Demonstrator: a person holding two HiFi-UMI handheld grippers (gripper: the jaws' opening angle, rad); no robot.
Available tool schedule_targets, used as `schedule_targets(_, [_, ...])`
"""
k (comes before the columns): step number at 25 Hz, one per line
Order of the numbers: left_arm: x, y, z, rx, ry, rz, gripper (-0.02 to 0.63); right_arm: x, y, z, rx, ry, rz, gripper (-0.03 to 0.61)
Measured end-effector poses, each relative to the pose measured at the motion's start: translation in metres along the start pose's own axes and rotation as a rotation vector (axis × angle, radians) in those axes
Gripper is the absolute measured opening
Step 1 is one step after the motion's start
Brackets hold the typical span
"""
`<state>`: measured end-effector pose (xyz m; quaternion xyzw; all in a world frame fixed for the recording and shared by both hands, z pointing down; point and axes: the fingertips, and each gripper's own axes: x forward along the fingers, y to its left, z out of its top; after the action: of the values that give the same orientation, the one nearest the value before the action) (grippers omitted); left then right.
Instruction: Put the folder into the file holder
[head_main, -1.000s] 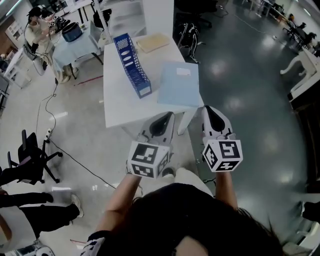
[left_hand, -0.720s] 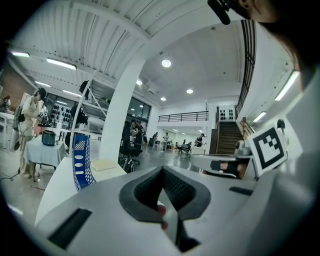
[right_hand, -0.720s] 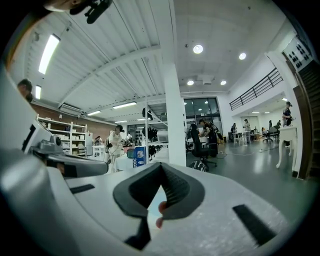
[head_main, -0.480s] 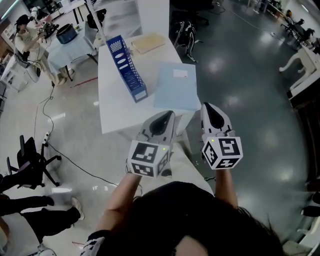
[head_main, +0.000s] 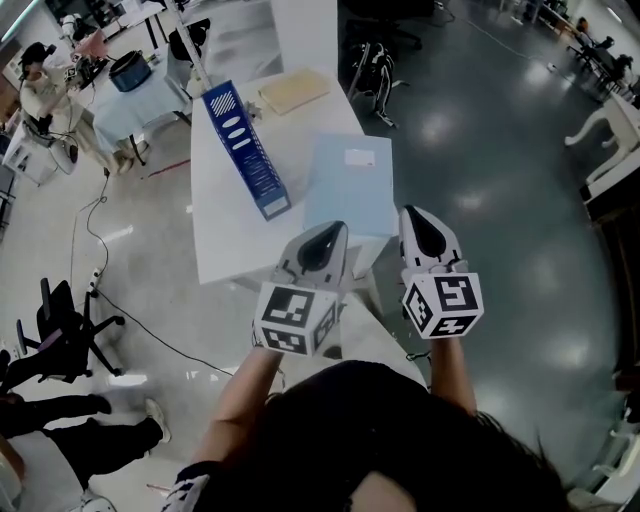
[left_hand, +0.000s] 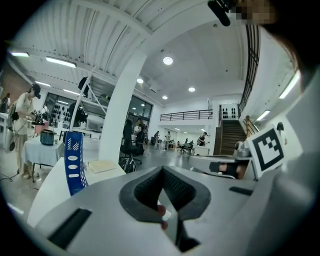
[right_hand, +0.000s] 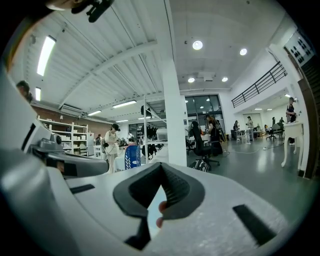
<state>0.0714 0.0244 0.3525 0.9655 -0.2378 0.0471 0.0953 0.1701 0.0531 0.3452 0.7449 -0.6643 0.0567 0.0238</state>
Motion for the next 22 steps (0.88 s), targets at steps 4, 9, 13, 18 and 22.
schedule_targets(4, [0.021,0.008,-0.002,-0.006,0.005,0.012,0.006,0.019,-0.014,-0.005,0.0,0.014,0.008,-0.003])
schedule_targets(9, [0.044,0.016,-0.007,-0.012,0.018,0.019,0.006,0.04,-0.029,-0.012,0.003,0.033,0.014,-0.003])
schedule_targets(13, [0.063,0.02,-0.009,-0.017,0.031,0.021,0.006,0.055,-0.041,-0.017,0.008,0.049,0.02,-0.003])
schedule_targets(18, [0.084,0.027,-0.013,-0.017,0.043,0.025,0.005,0.074,-0.056,-0.025,0.015,0.066,0.025,-0.003])
schedule_targets(22, [0.099,0.032,-0.015,-0.02,0.049,0.031,0.006,0.088,-0.067,-0.03,0.02,0.079,0.03,-0.003])
